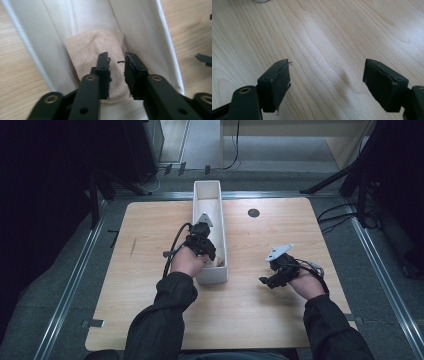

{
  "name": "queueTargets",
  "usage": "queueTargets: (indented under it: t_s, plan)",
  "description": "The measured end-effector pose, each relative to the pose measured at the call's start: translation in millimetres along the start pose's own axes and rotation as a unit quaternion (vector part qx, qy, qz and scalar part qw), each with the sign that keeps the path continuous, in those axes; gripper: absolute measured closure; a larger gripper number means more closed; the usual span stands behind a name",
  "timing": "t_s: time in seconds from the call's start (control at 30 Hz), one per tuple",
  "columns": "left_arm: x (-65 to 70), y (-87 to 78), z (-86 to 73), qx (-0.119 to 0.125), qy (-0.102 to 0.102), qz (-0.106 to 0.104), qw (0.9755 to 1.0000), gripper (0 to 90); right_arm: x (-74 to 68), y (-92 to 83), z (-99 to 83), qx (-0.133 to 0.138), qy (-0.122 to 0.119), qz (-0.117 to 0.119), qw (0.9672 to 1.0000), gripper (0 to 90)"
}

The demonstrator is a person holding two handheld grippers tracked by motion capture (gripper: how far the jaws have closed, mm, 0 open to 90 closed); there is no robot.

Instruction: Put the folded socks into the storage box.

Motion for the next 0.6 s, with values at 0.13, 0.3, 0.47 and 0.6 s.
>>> queueTargets:
  t_s: [0.13, 0.3, 0.47, 0.6]
  plan:
    - [-1.4, 4.1, -3.6, 0.006, 0.000, 0.003, 1.0000, 79.2, 0.2, -0.4, -0.2, -0.001, 0.000, 0.000, 1.0000, 21.6]
    - [-2.3, 3.8, -4.6, 0.009, 0.006, 0.005, 0.9999, 79.4, 0.1, 0.2, 0.1, 0.000, -0.004, 0.000, 1.0000, 21.6]
    - [1.0, 3.2, -8.0, 0.007, 0.012, 0.004, 0.9999, 80.1, 0.0, -0.2, 0.1, 0.000, -0.004, -0.001, 1.0000, 21.6]
    - [-1.8, 5.3, -15.7, 0.009, 0.011, 0.013, 0.9998, 80.3, 0.2, 0.2, -0.2, -0.001, -0.006, -0.002, 1.0000, 21.8]
Point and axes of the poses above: each handheld gripper's, and its own axes: y roughly forward along the jaws, z roughly out of its top, x roughly to its right, the point moved 3 cm from there along y, roughly forward along the jaws
